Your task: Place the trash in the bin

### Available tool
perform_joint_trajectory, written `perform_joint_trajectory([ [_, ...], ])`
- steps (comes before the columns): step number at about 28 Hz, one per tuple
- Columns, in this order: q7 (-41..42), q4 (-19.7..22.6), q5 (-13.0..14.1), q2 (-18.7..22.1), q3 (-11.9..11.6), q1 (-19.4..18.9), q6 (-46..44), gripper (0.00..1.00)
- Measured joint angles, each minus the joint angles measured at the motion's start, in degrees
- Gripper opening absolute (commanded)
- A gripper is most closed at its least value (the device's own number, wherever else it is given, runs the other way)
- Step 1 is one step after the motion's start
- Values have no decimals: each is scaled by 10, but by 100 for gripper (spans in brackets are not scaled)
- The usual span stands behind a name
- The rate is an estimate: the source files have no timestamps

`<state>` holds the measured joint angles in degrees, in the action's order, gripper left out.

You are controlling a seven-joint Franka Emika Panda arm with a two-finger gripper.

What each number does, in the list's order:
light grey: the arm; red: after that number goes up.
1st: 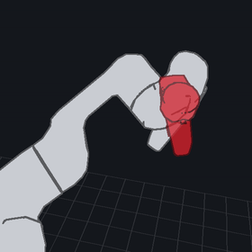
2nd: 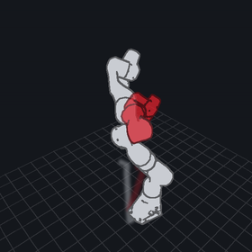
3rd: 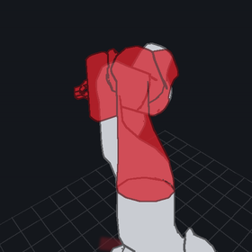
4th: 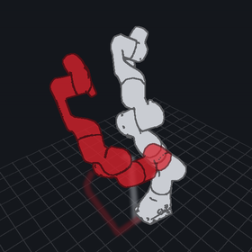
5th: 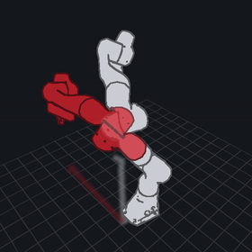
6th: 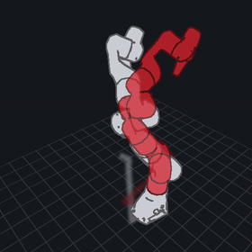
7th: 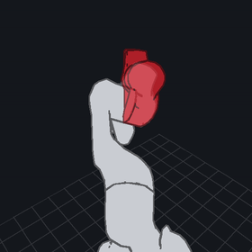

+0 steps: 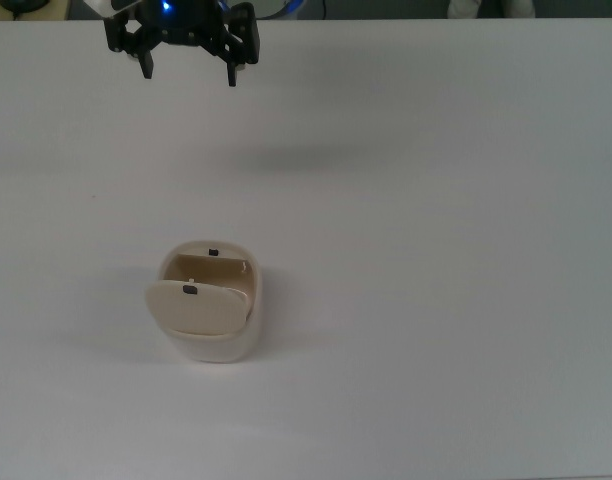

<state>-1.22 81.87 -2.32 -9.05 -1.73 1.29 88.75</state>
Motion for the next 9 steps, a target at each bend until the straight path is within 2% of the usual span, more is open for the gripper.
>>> perform_joint_trajectory([
  [9,7,0,0,-2,0,0,0,100],
])
